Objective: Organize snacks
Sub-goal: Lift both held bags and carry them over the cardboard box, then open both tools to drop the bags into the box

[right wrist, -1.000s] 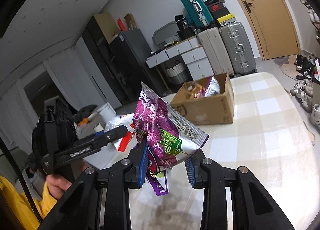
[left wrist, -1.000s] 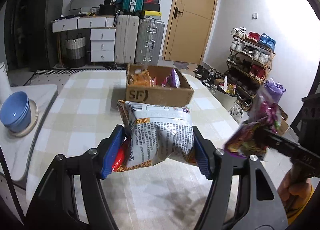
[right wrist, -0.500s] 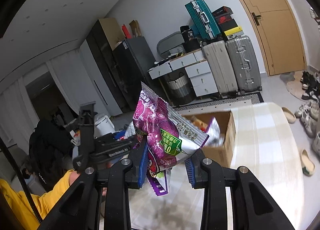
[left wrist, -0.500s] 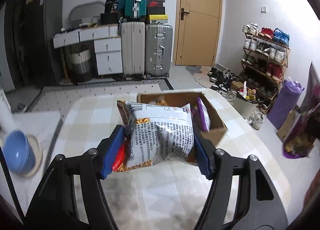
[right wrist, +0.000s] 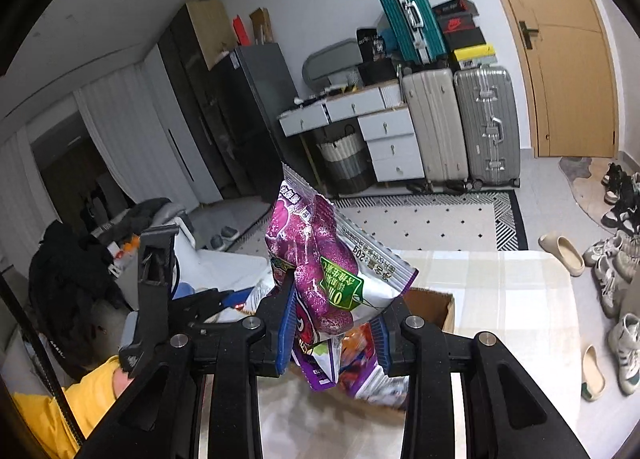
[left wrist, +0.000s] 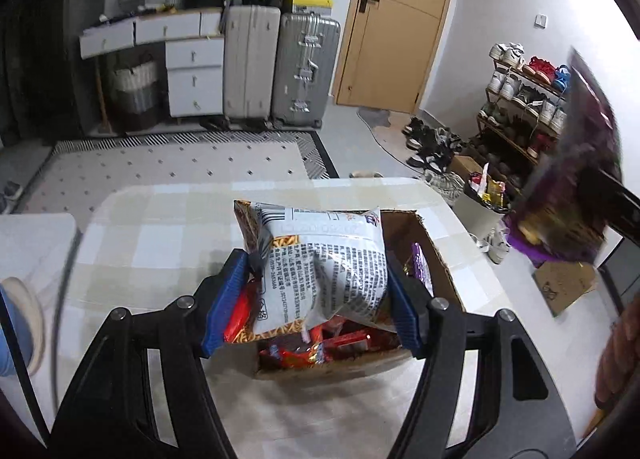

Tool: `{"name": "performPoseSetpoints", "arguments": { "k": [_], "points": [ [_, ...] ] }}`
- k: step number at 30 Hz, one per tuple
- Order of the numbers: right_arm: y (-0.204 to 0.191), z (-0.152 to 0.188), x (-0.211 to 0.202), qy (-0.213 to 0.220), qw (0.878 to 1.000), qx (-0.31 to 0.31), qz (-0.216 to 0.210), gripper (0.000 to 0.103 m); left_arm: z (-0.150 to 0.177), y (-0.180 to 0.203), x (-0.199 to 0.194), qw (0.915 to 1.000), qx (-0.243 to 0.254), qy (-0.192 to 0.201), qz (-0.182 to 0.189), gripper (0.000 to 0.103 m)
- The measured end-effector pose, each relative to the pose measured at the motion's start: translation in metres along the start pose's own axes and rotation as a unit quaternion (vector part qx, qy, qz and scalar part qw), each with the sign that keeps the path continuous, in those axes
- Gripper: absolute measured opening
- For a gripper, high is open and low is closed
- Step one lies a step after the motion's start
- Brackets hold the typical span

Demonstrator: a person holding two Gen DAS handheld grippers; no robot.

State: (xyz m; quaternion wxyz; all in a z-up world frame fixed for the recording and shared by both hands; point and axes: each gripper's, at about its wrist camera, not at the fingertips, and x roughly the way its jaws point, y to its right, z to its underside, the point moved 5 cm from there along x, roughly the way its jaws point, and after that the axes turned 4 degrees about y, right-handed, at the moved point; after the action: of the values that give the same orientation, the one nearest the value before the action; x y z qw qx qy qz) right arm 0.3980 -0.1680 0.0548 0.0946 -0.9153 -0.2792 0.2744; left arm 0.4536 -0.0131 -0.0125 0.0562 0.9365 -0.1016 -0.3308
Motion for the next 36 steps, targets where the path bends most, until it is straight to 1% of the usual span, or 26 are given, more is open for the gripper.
{"name": "performPoseSetpoints", "arguments": {
  "k": [2,6,9,14,16,21,23,24,30,31,36],
  "points": [
    [0.008,-0.003,0.023,-0.018,1.000,-0.004,0.007,0.032,-0.006,-0.002,0.019,1.0000,-0.004,-0.008,0.000,0.064],
    [0.020,0.002,0.059,-0.050,0.999,0.005,0.011,0.032,-0.011,0.001,0.051,0.9997,0.010,-0.023,0.000,0.064],
    [0.028,0.009,0.077,-0.063,0.998,0.011,0.011,0.032,-0.013,0.003,0.075,0.9991,0.011,-0.040,0.008,0.064],
    [0.033,0.017,0.100,-0.086,0.996,0.018,0.008,0.032,-0.005,-0.001,0.097,0.9986,0.010,-0.051,0.010,0.064],
    [0.035,0.021,0.109,-0.102,0.994,0.027,0.003,0.032,-0.001,-0.005,0.103,0.9985,0.012,-0.053,0.012,0.065],
    [0.037,0.029,0.117,-0.116,0.993,0.033,0.008,0.032,0.011,-0.014,0.116,0.9981,0.008,-0.062,0.001,0.065],
    [0.037,0.029,0.116,-0.118,0.993,0.028,0.012,0.032,0.012,-0.019,0.124,0.9976,0.001,-0.069,0.011,0.066],
    [0.037,0.030,0.116,-0.119,0.993,0.027,0.013,0.032,0.016,-0.021,0.121,0.9975,0.001,-0.069,0.014,0.066],
    [0.035,0.036,0.111,-0.125,0.992,0.029,0.020,0.032,0.024,-0.027,0.123,0.9972,0.004,-0.072,0.020,0.070],
    [0.036,0.035,0.112,-0.125,0.991,0.032,0.020,0.032,0.024,-0.028,0.123,0.9970,0.000,-0.074,0.025,0.072],
    [0.039,0.035,0.110,-0.125,0.991,0.039,0.021,0.032,0.021,-0.025,0.118,0.9966,0.006,-0.075,0.032,0.073]
  ]
}}
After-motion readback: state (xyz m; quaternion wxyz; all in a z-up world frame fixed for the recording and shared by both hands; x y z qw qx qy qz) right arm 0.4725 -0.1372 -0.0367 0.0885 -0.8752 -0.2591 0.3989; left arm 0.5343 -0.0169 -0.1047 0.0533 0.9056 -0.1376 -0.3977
